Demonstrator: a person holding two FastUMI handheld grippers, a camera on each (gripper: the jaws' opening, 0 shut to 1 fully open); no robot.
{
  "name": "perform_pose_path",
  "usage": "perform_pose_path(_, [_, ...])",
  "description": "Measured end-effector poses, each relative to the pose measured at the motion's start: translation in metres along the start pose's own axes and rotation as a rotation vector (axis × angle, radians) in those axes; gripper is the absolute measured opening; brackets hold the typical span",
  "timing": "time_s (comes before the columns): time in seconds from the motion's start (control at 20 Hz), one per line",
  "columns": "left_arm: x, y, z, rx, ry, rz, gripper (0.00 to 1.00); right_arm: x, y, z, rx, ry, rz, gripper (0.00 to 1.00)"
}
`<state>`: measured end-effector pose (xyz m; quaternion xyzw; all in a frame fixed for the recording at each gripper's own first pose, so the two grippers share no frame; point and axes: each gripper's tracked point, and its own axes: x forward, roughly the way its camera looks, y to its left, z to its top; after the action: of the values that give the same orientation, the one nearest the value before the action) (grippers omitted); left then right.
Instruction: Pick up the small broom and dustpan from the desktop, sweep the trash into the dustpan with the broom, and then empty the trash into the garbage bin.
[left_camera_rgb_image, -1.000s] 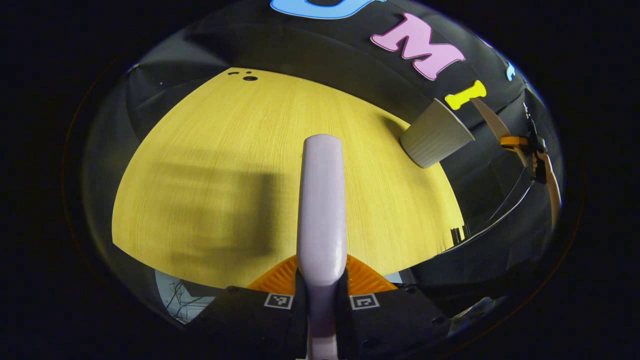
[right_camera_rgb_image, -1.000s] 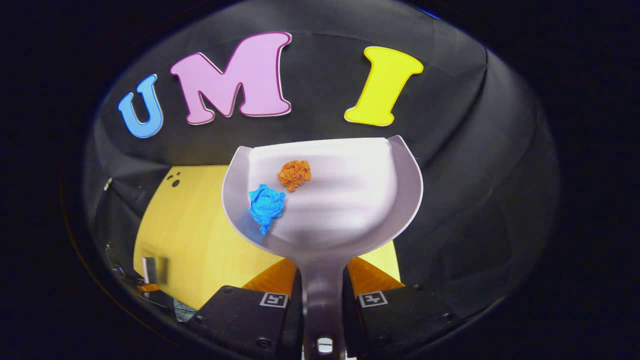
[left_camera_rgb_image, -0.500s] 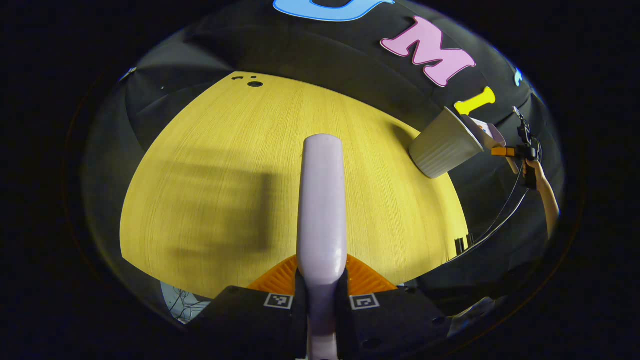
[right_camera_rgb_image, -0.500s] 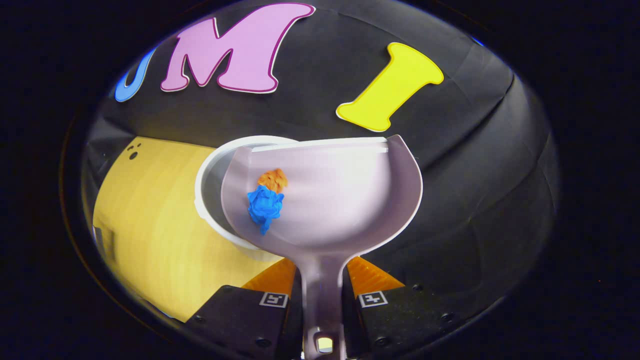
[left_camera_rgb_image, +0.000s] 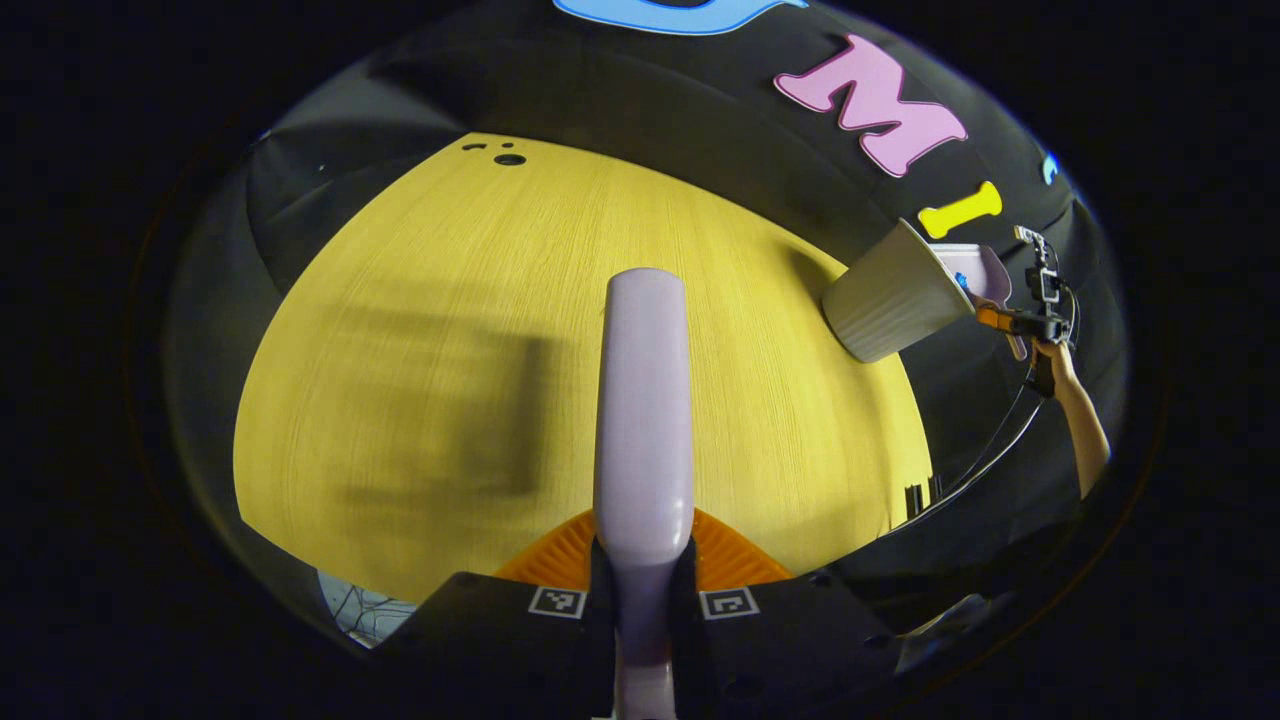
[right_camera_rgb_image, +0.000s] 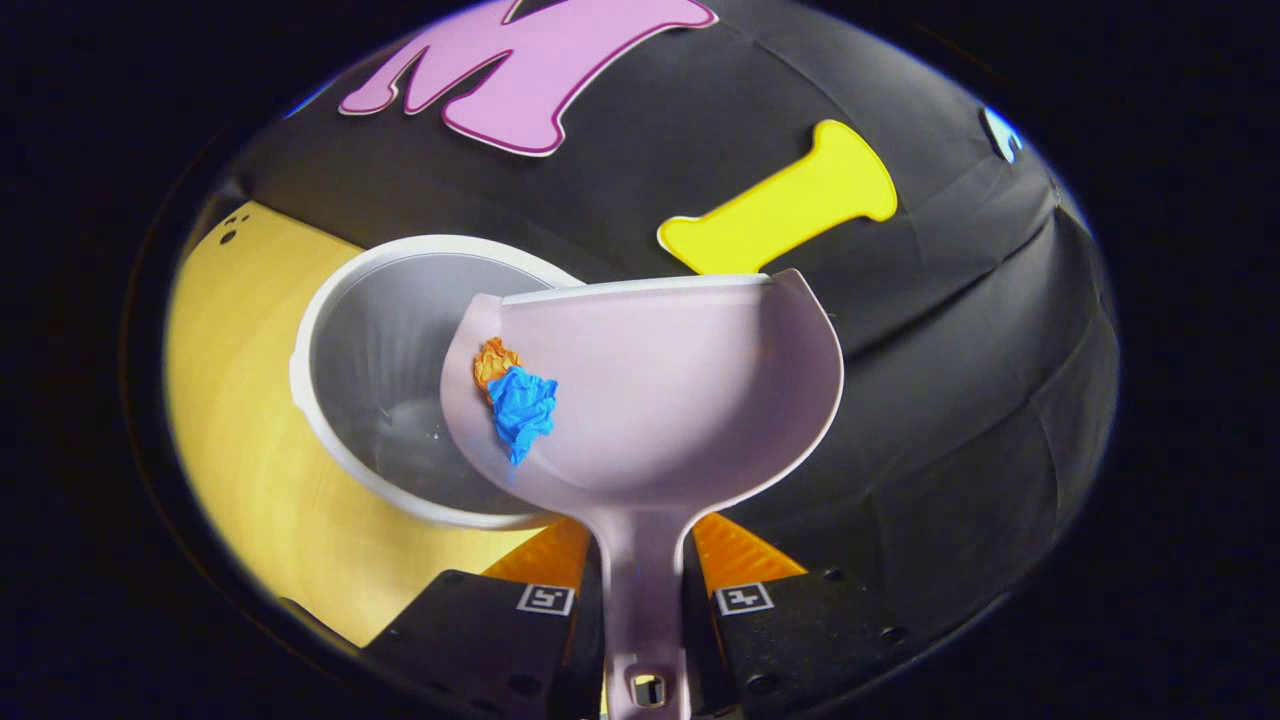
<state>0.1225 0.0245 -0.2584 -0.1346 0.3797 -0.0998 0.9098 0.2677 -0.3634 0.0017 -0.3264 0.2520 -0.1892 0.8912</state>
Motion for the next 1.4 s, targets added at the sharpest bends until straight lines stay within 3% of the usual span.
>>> perform_pose_path(0.05, [0.000,-0.001,0.001,-0.005,-0.002,-0.001,0.25,-0.001,-0.001,-0.001,-0.041,-0.015,-0.017,0.33])
perform_pose_path(0.2, [0.000,-0.002,0.003,-0.010,-0.004,0.001,0.27,-0.004,-0.014,0.004,-0.209,-0.047,-0.104,0.36])
perform_pose_path(0.6, [0.004,0.000,0.001,-0.015,0.027,0.008,0.27,-0.005,-0.022,0.017,-0.531,-0.112,-0.220,0.36])
perform_pose_path(0.65, [0.004,0.000,0.001,-0.013,0.029,0.009,0.27,-0.006,-0.022,0.018,-0.571,-0.121,-0.235,0.40])
perform_pose_path(0.7, [0.005,0.000,0.001,-0.011,0.032,0.011,0.27,-0.005,-0.022,0.020,-0.599,-0.129,-0.247,0.36])
perform_pose_path(0.9, [0.005,-0.002,-0.001,-0.004,0.036,0.016,0.27,-0.007,-0.022,0.020,-0.687,-0.118,-0.264,0.36])
perform_pose_path(1.1, [0.004,-0.004,-0.002,0.002,0.038,0.015,0.27,-0.007,-0.018,0.018,-0.759,-0.099,-0.230,0.39])
perform_pose_path(1.25, [0.004,-0.005,-0.004,0.000,0.038,0.015,0.27,-0.010,-0.014,0.020,-0.837,-0.122,-0.238,0.36])
perform_pose_path(1.4, [0.005,-0.009,-0.007,0.002,0.037,0.014,0.27,-0.011,-0.014,0.020,-0.844,-0.129,-0.235,0.36])
